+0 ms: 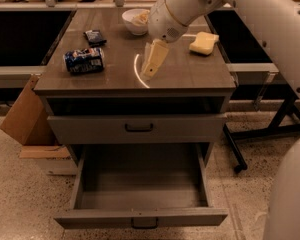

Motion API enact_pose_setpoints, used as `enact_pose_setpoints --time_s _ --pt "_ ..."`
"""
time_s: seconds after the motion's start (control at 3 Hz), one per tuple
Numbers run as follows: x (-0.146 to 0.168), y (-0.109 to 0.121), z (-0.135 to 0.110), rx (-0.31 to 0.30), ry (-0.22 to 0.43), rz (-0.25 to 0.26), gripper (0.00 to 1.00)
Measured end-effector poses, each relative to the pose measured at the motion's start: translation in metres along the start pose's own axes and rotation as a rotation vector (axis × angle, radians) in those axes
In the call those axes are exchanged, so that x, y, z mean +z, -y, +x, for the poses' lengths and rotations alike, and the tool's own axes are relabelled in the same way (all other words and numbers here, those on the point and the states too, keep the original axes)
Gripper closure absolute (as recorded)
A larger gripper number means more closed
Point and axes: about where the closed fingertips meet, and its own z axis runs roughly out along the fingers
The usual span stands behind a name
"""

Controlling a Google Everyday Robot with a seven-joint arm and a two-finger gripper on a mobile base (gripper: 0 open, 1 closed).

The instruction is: Place pepsi can into middle drawer

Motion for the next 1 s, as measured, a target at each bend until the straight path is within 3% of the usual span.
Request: enact_pose_setpoints --time_s 0.33,1.0 --pt "0.045 0.038 -0.023 0.038 0.076 0.022 0.00" --pt "0.058 0.044 -0.024 0.043 0.096 0.009 0.00"
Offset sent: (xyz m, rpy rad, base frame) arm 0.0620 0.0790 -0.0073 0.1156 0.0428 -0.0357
